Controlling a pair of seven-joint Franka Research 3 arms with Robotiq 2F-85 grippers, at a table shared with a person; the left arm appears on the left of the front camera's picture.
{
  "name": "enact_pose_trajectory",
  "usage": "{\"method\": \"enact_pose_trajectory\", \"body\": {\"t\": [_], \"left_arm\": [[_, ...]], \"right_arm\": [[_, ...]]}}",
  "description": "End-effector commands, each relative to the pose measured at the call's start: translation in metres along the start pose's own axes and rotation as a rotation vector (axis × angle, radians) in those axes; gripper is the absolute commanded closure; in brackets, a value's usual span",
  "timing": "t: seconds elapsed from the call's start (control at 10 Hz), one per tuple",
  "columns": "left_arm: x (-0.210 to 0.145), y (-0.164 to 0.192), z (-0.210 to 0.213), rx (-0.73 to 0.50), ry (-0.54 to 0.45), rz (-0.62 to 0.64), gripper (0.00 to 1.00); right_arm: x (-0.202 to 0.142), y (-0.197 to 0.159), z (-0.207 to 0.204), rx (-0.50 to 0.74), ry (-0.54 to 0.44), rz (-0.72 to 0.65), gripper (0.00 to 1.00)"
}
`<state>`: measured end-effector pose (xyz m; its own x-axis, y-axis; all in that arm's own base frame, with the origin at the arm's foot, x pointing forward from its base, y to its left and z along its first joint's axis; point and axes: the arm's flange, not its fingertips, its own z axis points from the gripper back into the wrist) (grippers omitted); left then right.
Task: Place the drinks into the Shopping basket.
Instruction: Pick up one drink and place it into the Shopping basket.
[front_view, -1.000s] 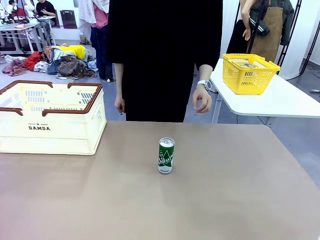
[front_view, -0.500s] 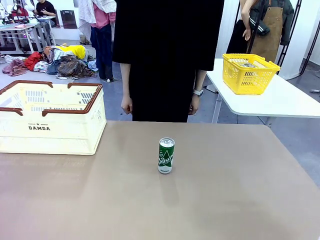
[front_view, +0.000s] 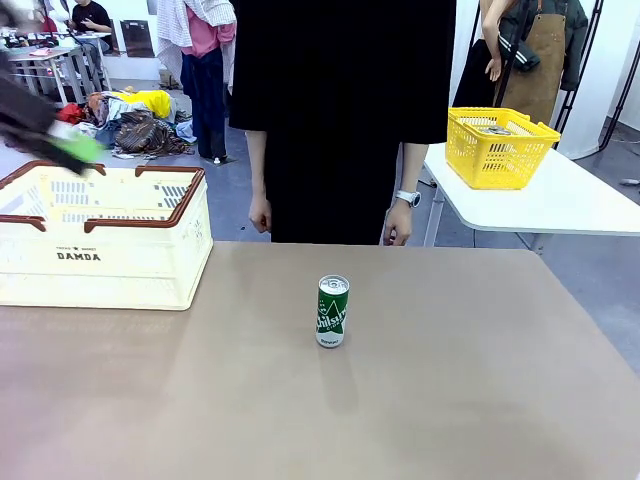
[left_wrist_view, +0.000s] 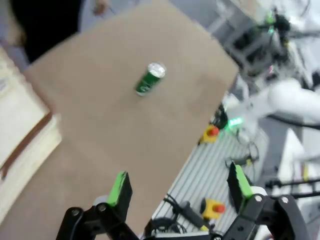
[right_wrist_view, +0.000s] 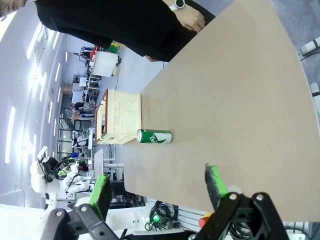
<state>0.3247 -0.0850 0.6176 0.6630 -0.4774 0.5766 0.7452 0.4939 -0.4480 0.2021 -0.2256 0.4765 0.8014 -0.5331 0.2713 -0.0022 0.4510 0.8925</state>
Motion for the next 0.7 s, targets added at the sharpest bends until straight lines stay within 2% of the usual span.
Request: {"method": "enact_pose_trajectory", "body": {"t": [0.0, 0.3, 0.4, 0.6], "left_arm": [[0.067, 0.029, -0.056, 0.042, 0.247, -0.094, 0.0], [0.107, 0.004, -0.186, 0.231, 0.513, -0.128, 0.0], [0.112, -0.003, -0.214, 0.198, 0.572, -0.101, 0.0], [0.114, -0.012, -0.24, 0.177, 0.608, -0.121, 0.0]], "right_arm": [[0.001, 0.001, 0.001, 0.015, -0.007, 0.02, 0.0], [0.001, 0.001, 0.001, 0.015, -0.007, 0.02, 0.0], [0.001, 0.001, 0.001, 0.015, -0.007, 0.02, 0.0], [0.001, 0.001, 0.001, 0.015, -0.007, 0.02, 0.0]]}}
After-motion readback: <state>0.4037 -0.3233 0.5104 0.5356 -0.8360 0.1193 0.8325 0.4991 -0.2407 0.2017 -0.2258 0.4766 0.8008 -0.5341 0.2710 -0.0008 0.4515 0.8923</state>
